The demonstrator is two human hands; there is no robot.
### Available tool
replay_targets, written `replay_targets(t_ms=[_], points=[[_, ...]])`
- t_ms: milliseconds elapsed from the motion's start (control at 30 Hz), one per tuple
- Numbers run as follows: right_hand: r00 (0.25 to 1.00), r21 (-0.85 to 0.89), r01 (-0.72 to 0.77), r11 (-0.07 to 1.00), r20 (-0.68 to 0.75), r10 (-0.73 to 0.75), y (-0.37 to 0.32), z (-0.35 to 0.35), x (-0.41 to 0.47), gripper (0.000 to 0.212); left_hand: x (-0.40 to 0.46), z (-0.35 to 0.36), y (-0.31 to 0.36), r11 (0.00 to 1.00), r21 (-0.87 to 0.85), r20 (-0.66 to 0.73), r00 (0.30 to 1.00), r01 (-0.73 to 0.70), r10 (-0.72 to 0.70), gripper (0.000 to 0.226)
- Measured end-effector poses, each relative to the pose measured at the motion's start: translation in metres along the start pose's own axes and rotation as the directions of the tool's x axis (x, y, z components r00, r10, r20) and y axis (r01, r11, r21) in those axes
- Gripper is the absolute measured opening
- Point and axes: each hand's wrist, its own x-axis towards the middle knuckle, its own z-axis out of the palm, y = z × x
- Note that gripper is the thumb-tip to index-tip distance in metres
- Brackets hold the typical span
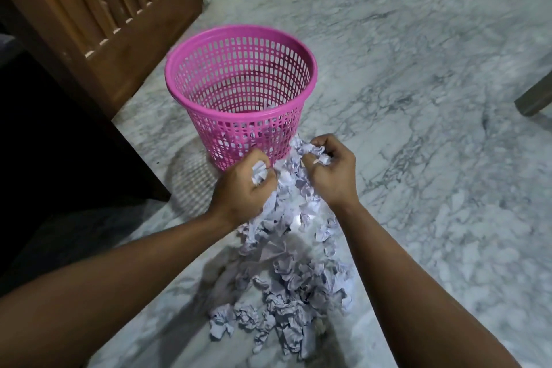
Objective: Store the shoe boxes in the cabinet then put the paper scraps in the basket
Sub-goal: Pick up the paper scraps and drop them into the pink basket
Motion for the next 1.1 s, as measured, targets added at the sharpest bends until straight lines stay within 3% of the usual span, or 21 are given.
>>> replay_targets(t_ms=[133, 267, 367, 433, 500, 567, 633, 700, 767, 833, 900, 1000, 1067, 1100], points=[[0.995, 0.104, 0.098, 0.990, -0.028, -0.095, -0.044, 0.005, 0.032, 0.014, 0.032, -0.027, 0.035, 0.989, -0.139, -0.187, 0.982, -0.042, 0.015, 0.010], [0.970, 0.135, 0.236, 0.962, -0.094, -0.224, -0.098, 0.017, 0.080, 0.007, 0.081, -0.058, 0.072, 0.973, -0.181, -0.402, 0.914, -0.142, 0.059, 0.009], [0.962, 0.015, 0.262, 0.965, -0.084, -0.260, -0.129, 0.032, 0.122, 0.012, 0.129, -0.077, 0.088, 0.973, -0.118, -0.556, 0.825, -0.200, 0.102, 0.008], [0.974, -0.142, 0.222, 0.965, -0.011, -0.225, -0.138, 0.045, 0.151, 0.012, 0.167, -0.086, 0.079, 0.989, -0.080, -0.571, 0.819, -0.123, 0.056, 0.011], [0.985, -0.370, 0.158, 0.916, 0.121, -0.121, -0.141, 0.054, 0.173, 0.031, 0.199, -0.094, 0.061, 0.999, 0.022, -0.451, 0.892, 0.050, -0.035, 0.020], [0.959, -0.522, 0.138, 0.842, 0.282, 0.018, -0.139, 0.056, 0.186, 0.055, 0.214, -0.097, 0.042, 0.940, 0.207, -0.192, 0.954, 0.270, -0.231, 0.038], [0.913, -0.532, 0.126, 0.837, 0.393, 0.112, -0.134, 0.056, 0.189, 0.064, 0.208, -0.094, 0.030, 0.844, 0.363, 0.036, 0.899, 0.396, -0.437, 0.055], [0.914, -0.529, 0.122, 0.840, 0.391, 0.113, -0.127, 0.054, 0.188, 0.056, 0.203, -0.089, 0.016, 0.827, 0.448, 0.056, 0.912, 0.340, -0.406, 0.051], [0.953, -0.470, 0.127, 0.874, 0.301, 0.023, -0.116, 0.048, 0.185, 0.044, 0.196, -0.083, 0.009, 0.845, 0.459, -0.041, 0.956, 0.275, -0.289, 0.044], [0.986, -0.360, 0.115, 0.926, 0.157, -0.061, -0.101, 0.036, 0.177, 0.033, 0.179, -0.074, 0.013, 0.890, 0.424, -0.132, 0.984, 0.167, -0.122, 0.037], [0.993, -0.241, 0.108, 0.965, -0.020, -0.116, -0.080, 0.017, 0.160, 0.024, 0.145, -0.062, 0.023, 0.932, 0.354, -0.122, 0.985, -0.074, 0.125, 0.022], [0.978, -0.147, 0.014, 0.989, -0.206, -0.045, -0.024, -0.014, 0.120, 0.023, 0.069, -0.032, 0.017, 0.896, 0.216, 0.064, 0.922, -0.387, 0.383, 0.013], [0.977, -0.219, -0.117, 0.969, -0.199, 0.073, 0.028, -0.036, 0.087, 0.025, 0.017, -0.009, -0.019, 0.895, 0.181, 0.267, 0.896, -0.409, 0.355, 0.015], [0.976, -0.268, -0.192, 0.944, -0.156, 0.154, 0.054, -0.046, 0.069, 0.023, -0.004, 0.000, -0.044, 0.903, 0.221, 0.391, 0.882, -0.369, 0.265, 0.022]])
